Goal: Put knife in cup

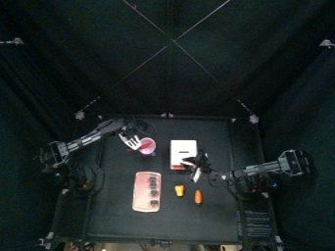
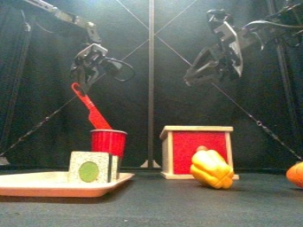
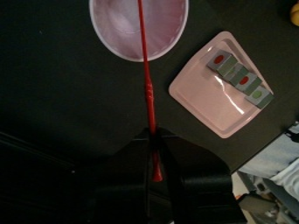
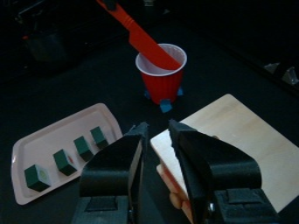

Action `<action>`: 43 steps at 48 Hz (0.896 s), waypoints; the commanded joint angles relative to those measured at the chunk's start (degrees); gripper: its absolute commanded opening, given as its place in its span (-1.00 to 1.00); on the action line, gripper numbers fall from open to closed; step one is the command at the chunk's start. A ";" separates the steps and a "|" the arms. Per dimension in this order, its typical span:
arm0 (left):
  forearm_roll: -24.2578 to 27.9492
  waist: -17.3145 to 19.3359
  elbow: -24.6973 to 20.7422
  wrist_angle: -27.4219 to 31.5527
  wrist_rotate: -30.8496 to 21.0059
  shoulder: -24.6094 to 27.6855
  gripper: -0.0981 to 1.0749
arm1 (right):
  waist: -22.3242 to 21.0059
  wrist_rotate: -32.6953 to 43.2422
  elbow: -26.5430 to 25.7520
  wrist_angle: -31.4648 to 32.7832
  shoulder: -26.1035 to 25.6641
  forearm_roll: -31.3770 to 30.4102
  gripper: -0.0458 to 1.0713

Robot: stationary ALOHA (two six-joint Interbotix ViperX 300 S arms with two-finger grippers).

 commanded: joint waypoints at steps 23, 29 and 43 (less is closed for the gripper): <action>0.09 0.35 -1.85 -3.34 0.18 -3.08 0.26 | -0.09 0.18 -0.44 0.26 -0.79 -0.09 0.30; 0.00 0.53 -1.49 -3.96 0.00 -4.39 0.26 | -0.09 0.18 -0.35 0.26 -0.79 -0.18 0.30; -0.09 0.18 -0.79 -3.96 0.09 -5.63 0.25 | 0.09 0.18 -0.35 0.26 -0.79 0.09 0.30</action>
